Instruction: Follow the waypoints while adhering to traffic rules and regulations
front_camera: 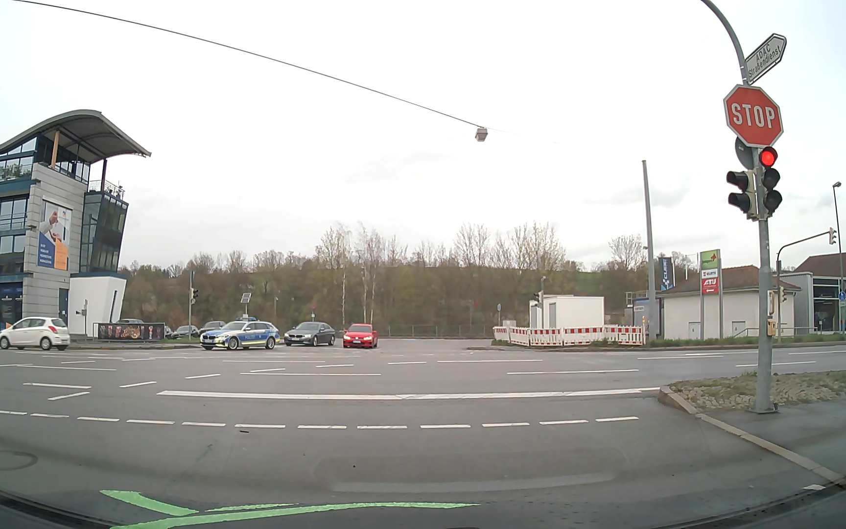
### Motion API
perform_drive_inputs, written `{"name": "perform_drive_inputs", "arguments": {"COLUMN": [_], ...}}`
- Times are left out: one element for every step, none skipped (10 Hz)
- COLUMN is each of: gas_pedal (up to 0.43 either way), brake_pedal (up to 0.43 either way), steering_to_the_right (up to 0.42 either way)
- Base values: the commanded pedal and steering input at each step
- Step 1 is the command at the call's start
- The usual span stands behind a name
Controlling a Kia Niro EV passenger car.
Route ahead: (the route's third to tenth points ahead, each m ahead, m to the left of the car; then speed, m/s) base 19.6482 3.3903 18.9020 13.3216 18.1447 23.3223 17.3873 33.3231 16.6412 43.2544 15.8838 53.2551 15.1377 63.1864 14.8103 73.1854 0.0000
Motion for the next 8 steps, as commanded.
{"name": "perform_drive_inputs", "arguments": {"gas_pedal": [0.0, 0.0, 0.0, 0.0, 0.0, 0.0, 0.0, 0.0], "brake_pedal": [0.409, 0.409, 0.409, 0.409, 0.409, 0.409, 0.409, 0.409], "steering_to_the_right": [-0.073, -0.073, -0.073, -0.073, -0.073, -0.073, -0.073, -0.073]}}
